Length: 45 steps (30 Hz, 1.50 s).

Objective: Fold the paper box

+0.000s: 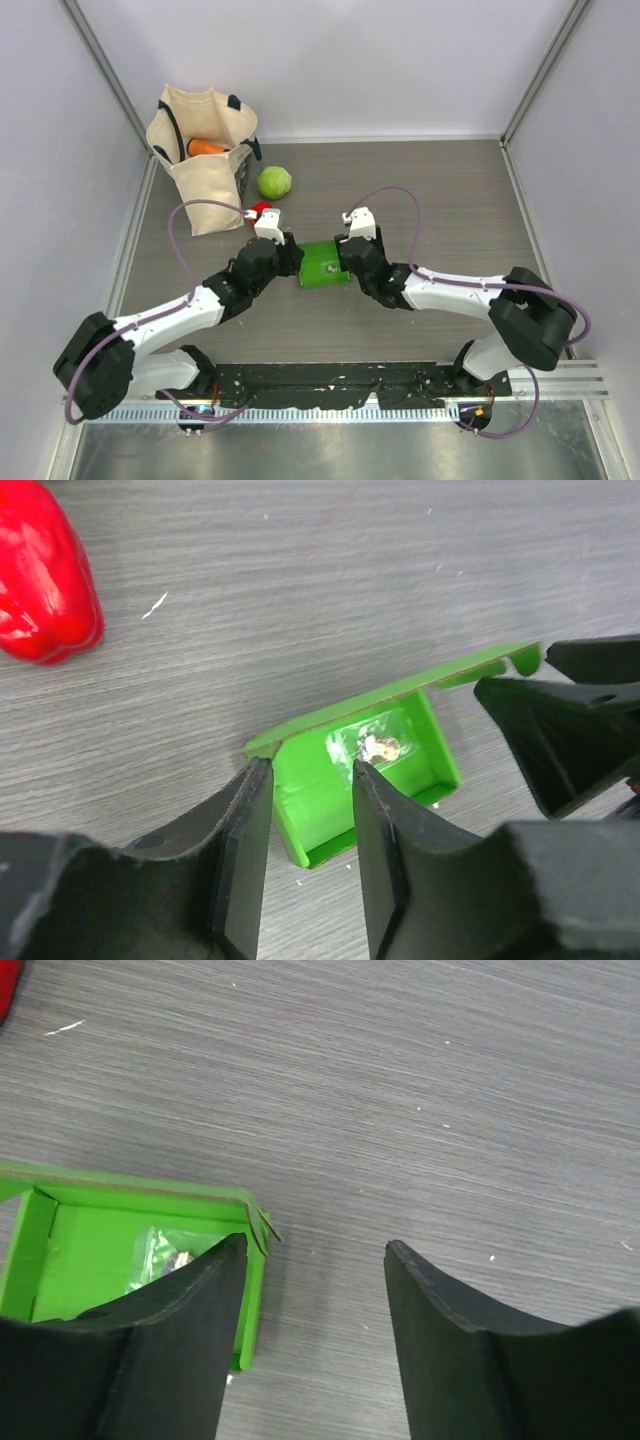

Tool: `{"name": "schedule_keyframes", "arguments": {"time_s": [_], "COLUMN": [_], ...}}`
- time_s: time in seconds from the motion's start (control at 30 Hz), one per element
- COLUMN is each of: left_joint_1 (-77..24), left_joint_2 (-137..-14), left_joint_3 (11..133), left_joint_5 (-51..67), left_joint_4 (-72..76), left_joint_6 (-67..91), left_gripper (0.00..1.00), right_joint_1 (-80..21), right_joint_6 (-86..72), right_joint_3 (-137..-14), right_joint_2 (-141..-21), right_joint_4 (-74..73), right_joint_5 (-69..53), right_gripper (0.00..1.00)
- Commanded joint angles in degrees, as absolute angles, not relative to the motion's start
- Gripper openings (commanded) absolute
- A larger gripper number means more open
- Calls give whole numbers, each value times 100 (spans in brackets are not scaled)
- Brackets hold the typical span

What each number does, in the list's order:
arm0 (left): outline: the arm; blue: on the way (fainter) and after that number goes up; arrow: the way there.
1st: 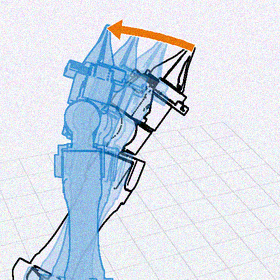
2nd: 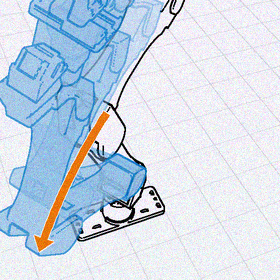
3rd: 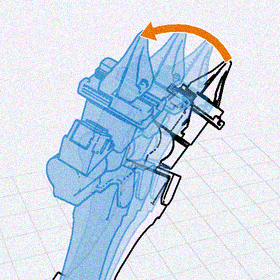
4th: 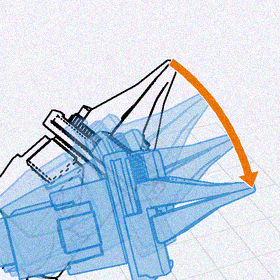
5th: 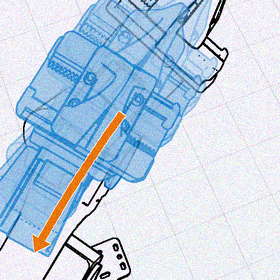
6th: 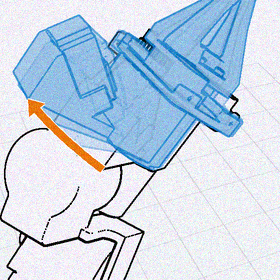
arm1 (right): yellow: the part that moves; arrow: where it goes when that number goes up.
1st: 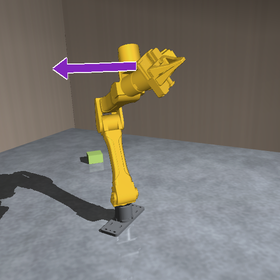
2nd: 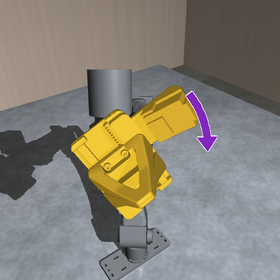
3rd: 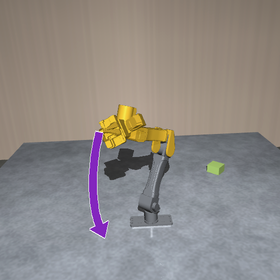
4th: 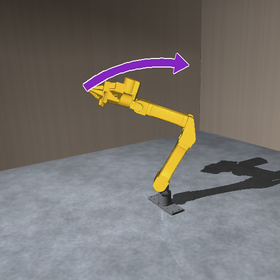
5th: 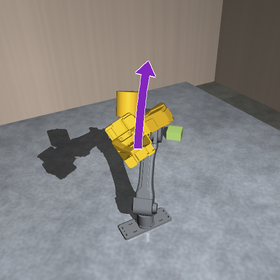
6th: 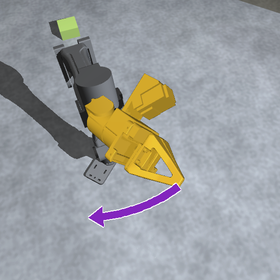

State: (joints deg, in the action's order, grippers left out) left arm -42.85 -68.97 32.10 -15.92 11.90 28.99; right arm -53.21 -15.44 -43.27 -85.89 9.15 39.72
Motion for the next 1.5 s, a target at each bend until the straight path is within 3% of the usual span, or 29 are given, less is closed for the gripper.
{"name": "schedule_keyframes", "arguments": {"time_s": [0.0,0.1,0.33,0.43,0.6,0.87,1.2,1.47], "left_joint_1": [-4280,-4280,-4175,-4035,-3517,-3375,-3375,-3375], "left_joint_2": [-6268,-5933,-5862,-6003,-6266,-6785,-7268,-7479], "left_joint_3": [3164,3120,2409,2391,2391,2513,2742,2979], "left_joint_5": [-1749,-1732,-1257,-1204,-476,299,211,237], "left_joint_4": [723,519,1730,1881,2302,2540,2628,2593], "left_joint_6": [3076,3129,2576,2329,2004,1600,1459,1476], "left_gripper": [46,55,64,61,48,50,45,33], "right_joint_1": [-5212,-4984,-4255,-4035,-3639,-3507,-3507,-3551], "right_joint_6": [-1521,-1345,-326,-115,97,246,351,404], "right_joint_3": [-4149,-3789,-2980,-2699,-2874,-3190,-3427,-3621], "right_joint_2": [-7825,-7289,-7075,-7154,-7514,-8147,-8235,-8323], "right_joint_4": [800,931,1941,2625,2759,3006,2901,2716], "right_joint_5": [3255,2726,249,-199,-623,-844,-782,-800], "right_gripper": [69,75,61,61,60,57,45,35]}}
